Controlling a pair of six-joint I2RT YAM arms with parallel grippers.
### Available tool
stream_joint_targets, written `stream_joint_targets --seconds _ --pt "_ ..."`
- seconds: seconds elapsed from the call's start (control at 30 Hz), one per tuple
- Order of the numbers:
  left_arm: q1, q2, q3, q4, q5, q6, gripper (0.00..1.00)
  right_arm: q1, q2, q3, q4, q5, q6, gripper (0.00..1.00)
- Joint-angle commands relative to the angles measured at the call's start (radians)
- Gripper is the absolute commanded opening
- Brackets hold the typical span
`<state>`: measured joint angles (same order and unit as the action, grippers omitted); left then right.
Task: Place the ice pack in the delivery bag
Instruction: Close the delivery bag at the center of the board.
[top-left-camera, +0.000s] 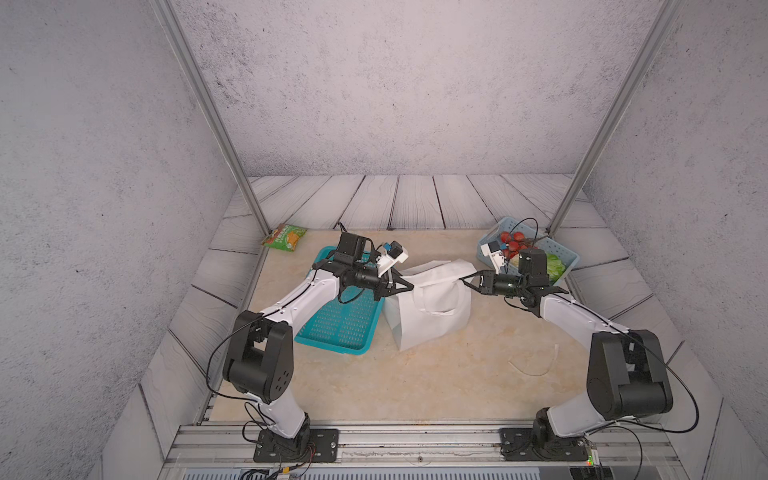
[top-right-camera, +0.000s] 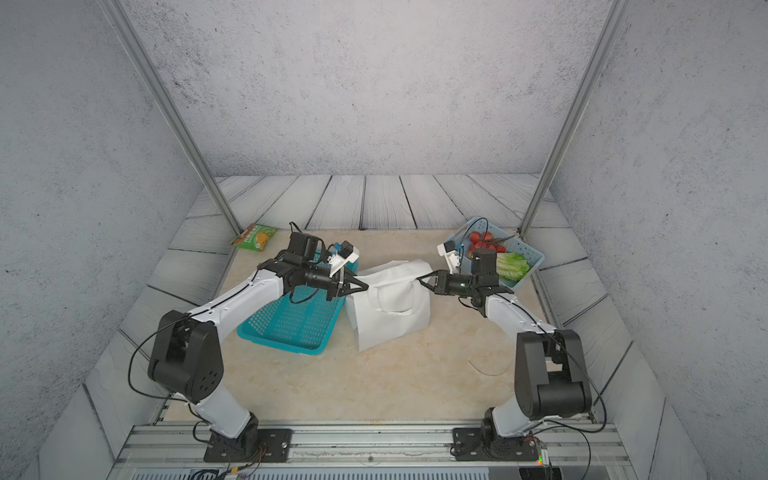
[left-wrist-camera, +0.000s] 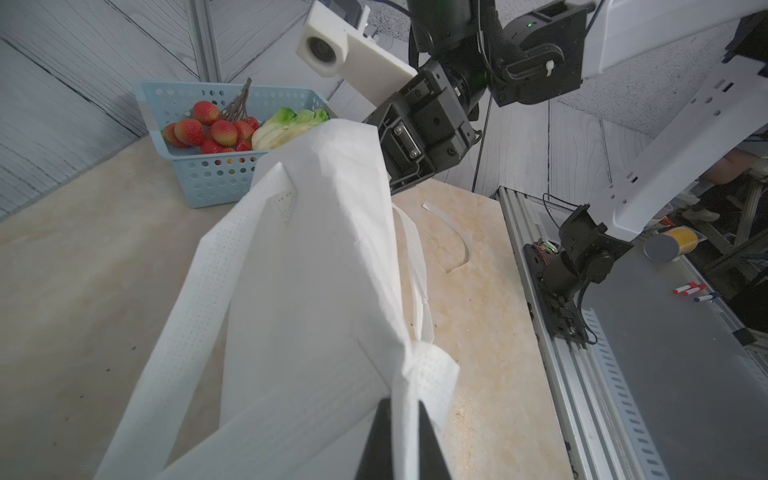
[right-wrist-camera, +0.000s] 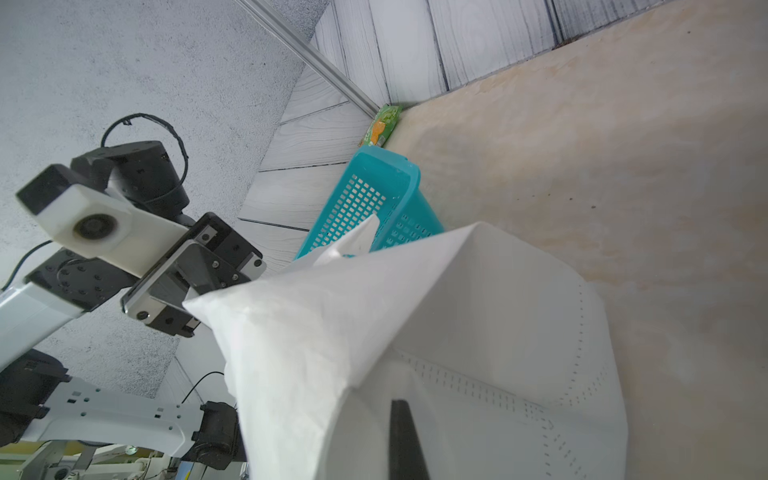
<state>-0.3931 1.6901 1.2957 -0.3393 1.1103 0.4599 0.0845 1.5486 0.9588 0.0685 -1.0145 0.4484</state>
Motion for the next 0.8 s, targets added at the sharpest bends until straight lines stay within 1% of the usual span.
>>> stream_joint_targets --seconds 0.0,0.03,0.07,0.1,0.17,0.23,0.3,0.37,0.43,0.47,0.53,0.57,0.6,0.63,0.67,0.7,0.73,0.77 --pt "0.026 0.004 -0.016 -0.233 -0.054 0.125 0.0 -0.12 0.012 0.118 -0.144 0.176 0.033 0.01" --pt "0.028 0.004 -0.016 -0.235 -0.06 0.131 0.0 -0.132 0.008 0.11 -0.148 0.167 0.028 0.04" --pt "0.033 0.001 -0.021 -0.224 -0.061 0.125 0.0 -0.14 -0.003 0.091 -0.151 0.175 0.024 0.11" --pt "0.037 -0.003 -0.024 -0.206 -0.052 0.109 0.0 -0.141 -0.023 0.068 -0.152 0.186 0.014 0.16" --pt "0.048 -0.006 -0.026 -0.165 -0.027 0.071 0.0 -0.141 -0.055 0.004 -0.108 0.214 0.017 0.22" --pt "0.055 0.002 -0.018 -0.149 -0.003 0.051 0.0 -0.147 -0.07 -0.048 -0.053 0.222 0.056 0.23" --pt "0.058 0.012 -0.01 -0.15 0.012 0.046 0.0 -0.15 -0.08 -0.059 -0.035 0.205 0.07 0.22" --pt "0.058 0.018 -0.007 -0.153 0.012 0.043 0.0 -0.15 -0.102 -0.045 -0.06 0.193 0.037 0.21" --pt "0.056 0.017 -0.009 -0.158 0.006 0.048 0.0 -0.152 -0.18 -0.043 -0.087 0.214 -0.027 0.22" --pt "0.054 0.014 -0.009 -0.163 -0.004 0.057 0.0 -0.152 -0.233 -0.045 -0.1 0.231 -0.069 0.26" --pt "0.047 0.008 -0.007 -0.188 -0.024 0.083 0.0 -0.151 -0.314 -0.049 -0.083 0.226 -0.122 0.46" --pt "0.043 0.004 -0.007 -0.196 -0.032 0.097 0.0 -0.153 -0.335 -0.043 -0.064 0.201 -0.119 0.53" --pt "0.042 0.001 -0.009 -0.196 -0.032 0.098 0.0 -0.151 -0.338 -0.027 -0.047 0.145 -0.099 0.6" --pt "0.043 -0.002 -0.012 -0.182 -0.025 0.086 0.0 -0.138 -0.326 -0.015 -0.008 0.058 -0.056 0.65" --pt "0.043 -0.003 -0.014 -0.165 -0.013 0.068 0.0 -0.12 -0.314 -0.01 0.032 0.001 -0.014 0.68" --pt "0.044 -0.003 -0.02 -0.139 0.0 0.042 0.0 -0.093 -0.312 -0.012 0.035 -0.049 -0.018 0.71" --pt "0.043 -0.001 -0.024 -0.113 0.012 0.019 0.0 -0.073 -0.325 -0.019 -0.017 -0.065 -0.066 0.73" --pt "0.043 0.001 -0.026 -0.096 0.022 0.001 0.0 -0.044 -0.357 -0.033 -0.096 -0.053 -0.162 0.77"
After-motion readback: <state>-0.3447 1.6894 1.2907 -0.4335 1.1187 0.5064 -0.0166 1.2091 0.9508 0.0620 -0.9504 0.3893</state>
